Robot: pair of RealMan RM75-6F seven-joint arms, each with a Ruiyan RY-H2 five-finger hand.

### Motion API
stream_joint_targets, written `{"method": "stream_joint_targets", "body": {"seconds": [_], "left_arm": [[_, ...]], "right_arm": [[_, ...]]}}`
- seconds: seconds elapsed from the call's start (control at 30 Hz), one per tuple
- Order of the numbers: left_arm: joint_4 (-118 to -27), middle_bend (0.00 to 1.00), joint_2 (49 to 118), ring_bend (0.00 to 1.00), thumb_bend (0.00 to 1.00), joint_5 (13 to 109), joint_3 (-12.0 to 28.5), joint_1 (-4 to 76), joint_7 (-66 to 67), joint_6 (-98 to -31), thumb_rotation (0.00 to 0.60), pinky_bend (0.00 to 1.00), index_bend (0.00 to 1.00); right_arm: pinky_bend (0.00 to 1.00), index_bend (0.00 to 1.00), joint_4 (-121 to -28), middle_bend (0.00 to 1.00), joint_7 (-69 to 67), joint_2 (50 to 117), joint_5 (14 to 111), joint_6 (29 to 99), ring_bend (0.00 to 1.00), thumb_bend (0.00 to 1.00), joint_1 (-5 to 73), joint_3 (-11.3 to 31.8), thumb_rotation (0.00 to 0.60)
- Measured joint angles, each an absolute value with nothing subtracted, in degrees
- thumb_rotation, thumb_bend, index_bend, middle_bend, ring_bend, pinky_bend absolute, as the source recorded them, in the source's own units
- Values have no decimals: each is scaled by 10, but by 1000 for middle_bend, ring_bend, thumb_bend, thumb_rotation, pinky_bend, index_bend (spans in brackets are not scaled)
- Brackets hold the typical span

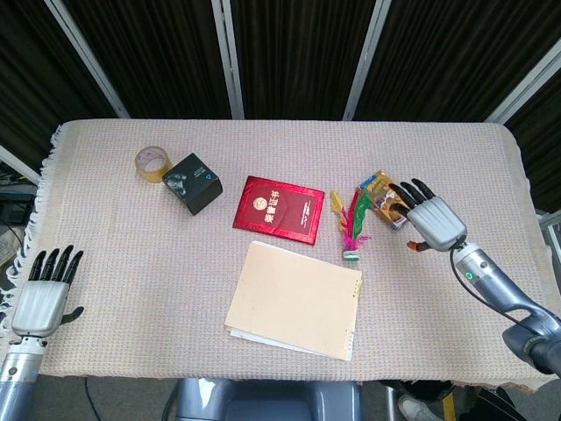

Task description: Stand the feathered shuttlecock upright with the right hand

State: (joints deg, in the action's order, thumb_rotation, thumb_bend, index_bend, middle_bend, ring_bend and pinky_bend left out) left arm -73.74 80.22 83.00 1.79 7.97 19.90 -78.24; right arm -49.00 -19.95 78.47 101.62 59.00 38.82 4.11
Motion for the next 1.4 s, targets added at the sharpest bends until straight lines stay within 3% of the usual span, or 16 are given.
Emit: {"method": "stream_joint_targets", "body": {"seconds": [0.53, 1.0, 1.2, 1.4], "left_arm": [[-707, 0, 849, 0, 58, 788, 29, 84, 253, -768, 576, 0, 0], [-669, 0, 870, 0, 63, 768, 36, 88, 271, -763, 577, 0, 0], [-658, 0, 880, 0, 65, 762, 38, 87, 285, -766, 578, 0, 0], [-647, 0, 889, 0, 65, 758, 39, 90, 292, -766, 579, 0, 0]], "right_arm": [[0, 260, -253, 0, -364, 926, 1062, 584, 0, 94, 473, -30, 600], [0, 281, -148, 0, -423, 996, 1078, 544, 0, 94, 524, -79, 600], [0, 338, -112, 0, -455, 1016, 1080, 511, 0, 96, 531, -97, 600], [0, 522, -90, 0, -484, 1028, 1079, 494, 0, 133, 527, -110, 600]]}}
